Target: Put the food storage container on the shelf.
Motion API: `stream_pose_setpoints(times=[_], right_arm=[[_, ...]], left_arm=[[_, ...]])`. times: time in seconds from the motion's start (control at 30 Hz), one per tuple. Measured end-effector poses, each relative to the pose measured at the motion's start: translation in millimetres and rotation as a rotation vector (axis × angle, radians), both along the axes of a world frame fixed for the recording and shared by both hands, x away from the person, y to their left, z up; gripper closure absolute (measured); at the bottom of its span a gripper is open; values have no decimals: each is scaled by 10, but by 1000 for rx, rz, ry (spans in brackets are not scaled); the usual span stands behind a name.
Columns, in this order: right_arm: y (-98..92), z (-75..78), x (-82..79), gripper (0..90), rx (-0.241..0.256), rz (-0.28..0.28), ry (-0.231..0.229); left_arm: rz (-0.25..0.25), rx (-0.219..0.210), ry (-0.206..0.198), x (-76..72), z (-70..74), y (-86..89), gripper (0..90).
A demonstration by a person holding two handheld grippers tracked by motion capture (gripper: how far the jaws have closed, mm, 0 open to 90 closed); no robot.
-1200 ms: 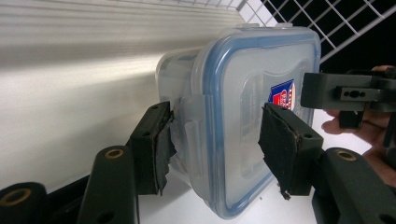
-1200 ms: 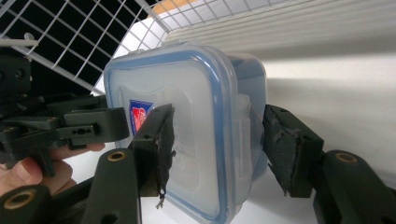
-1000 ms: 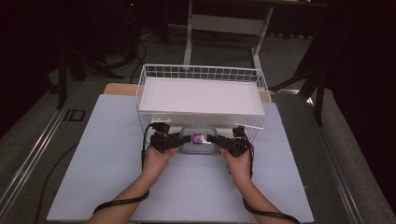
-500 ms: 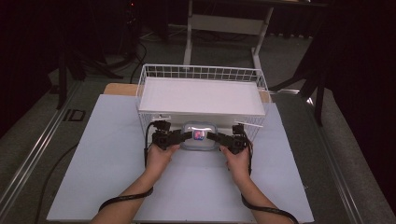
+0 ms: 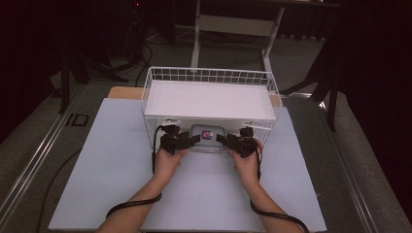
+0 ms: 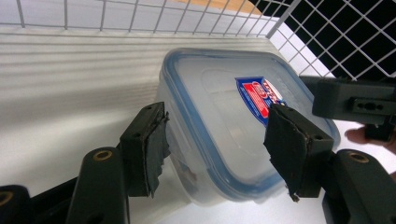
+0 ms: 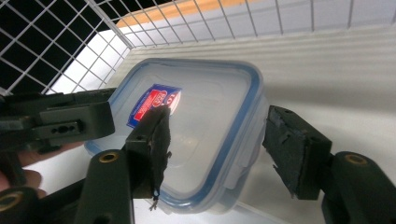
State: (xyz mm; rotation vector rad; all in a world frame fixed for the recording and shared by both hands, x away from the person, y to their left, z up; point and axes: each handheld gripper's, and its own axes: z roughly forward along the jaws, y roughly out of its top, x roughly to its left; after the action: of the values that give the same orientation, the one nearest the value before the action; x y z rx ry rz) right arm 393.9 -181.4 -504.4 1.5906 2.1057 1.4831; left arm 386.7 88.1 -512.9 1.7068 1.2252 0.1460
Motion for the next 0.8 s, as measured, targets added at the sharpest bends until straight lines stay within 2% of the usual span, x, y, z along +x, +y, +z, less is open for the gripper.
stream_pose_setpoints(times=[0.07, 0.1, 0.13, 0.17, 0.2, 0.23, 0.27, 0.3, 0.37, 0.43, 0.5, 0.53, 0.6, 0.7, 0.77, 0.8], right_arm=[[-6, -6, -27, 392, -39, 7, -24], [-6, -6, -27, 392, -39, 7, -24], [-16, -16, -66, 387, -52, 17, -52], [-13, -7, -94, 382, -67, 22, -57], [-20, -2, -116, 380, -86, 24, -84], [-20, -2, -116, 380, -86, 24, -84], [-38, 23, -162, 380, -101, 31, -112], [-43, 42, -188, 381, -108, 35, -121], [-46, 65, -212, 382, -111, 42, -127], [-53, 114, -267, 382, -124, 49, -150], [-43, 178, -360, 387, -136, 66, -177], [-36, 198, -391, 414, -130, 85, -178], [-24, 215, -423, 412, -135, 95, -185], [30, 260, -522, 416, -142, 128, -212], [64, 276, -570, 416, -142, 145, -216], [86, 281, -594, 415, -145, 153, -214]], left_arm=[[-1, 1, -4, -32, 8, 4, 402], [-1, 1, -4, -32, 8, 4, 402], [-1, -13, -1, -76, 21, 9, 402], [-1, -13, -1, -76, 21, 9, 401], [1, -8, 1, -98, 30, 13, 401], [-5, -5, -8, -120, 40, 21, 401], [-10, -4, -15, -145, 52, 34, 401], [-12, -3, -17, -170, 65, 41, 401], [-16, 6, -24, -226, 91, 67, 401], [-25, -3, -25, -290, 121, 93, 402], [-57, 4, -38, -397, 171, 125, 401], [-63, 11, -45, -437, 185, 128, 401], [-78, 17, -51, -487, 199, 133, 401], [-98, 38, -78, -614, 192, 149, 401], [-110, 57, -73, -680, 169, 155, 400], [-116, 52, -71, -719, 158, 171, 400]])
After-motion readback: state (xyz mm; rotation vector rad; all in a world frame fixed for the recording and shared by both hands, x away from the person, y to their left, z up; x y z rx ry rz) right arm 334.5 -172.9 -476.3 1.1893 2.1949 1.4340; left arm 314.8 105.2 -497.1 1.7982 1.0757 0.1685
